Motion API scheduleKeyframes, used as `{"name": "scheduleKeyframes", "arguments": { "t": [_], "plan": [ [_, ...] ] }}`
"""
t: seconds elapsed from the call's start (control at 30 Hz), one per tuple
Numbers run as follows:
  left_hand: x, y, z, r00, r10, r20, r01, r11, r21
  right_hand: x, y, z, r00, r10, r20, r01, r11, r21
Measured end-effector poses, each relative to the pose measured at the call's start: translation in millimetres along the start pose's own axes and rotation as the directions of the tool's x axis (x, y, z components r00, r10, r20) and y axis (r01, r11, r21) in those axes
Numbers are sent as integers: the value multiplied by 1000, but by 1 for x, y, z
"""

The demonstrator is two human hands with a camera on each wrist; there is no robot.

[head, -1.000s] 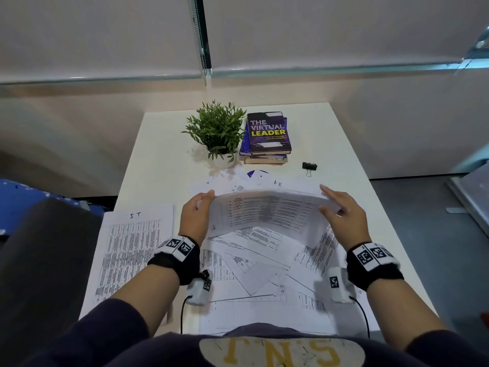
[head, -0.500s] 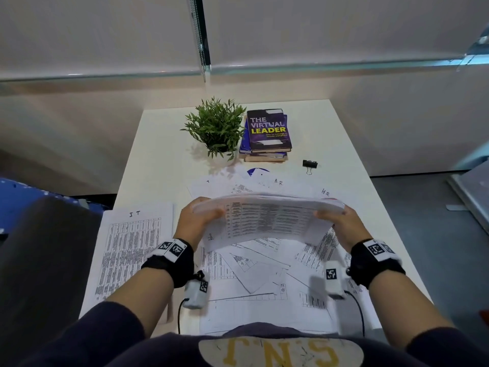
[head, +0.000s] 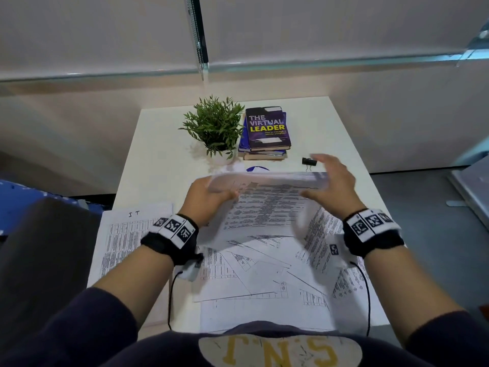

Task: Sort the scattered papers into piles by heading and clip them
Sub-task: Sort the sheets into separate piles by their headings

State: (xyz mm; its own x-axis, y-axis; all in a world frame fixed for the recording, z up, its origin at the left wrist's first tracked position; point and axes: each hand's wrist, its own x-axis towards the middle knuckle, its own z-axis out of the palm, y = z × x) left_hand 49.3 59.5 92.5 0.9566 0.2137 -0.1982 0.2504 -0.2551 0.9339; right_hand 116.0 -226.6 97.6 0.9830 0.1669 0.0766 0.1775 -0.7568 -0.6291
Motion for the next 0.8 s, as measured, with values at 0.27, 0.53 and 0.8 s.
{"name": "scheduleKeyframes", "arguments": {
  "t": [0.27, 0.53, 0.8],
  "plan": [
    [2, 54, -20, 961, 252, 115, -269, 947, 176, 17, -47, -4, 963, -82, 258, 61, 994, 90],
    [-2, 31, -21, 980, 127, -156, -171, 935, -310, -3, -31, 25, 974, 137, 182, -220, 780, 586],
    [-29, -29, 8, 946, 69, -316, -126, 978, -164, -46, -29, 89, 928, 245, 282, -372, 682, 630]
  ]
}}
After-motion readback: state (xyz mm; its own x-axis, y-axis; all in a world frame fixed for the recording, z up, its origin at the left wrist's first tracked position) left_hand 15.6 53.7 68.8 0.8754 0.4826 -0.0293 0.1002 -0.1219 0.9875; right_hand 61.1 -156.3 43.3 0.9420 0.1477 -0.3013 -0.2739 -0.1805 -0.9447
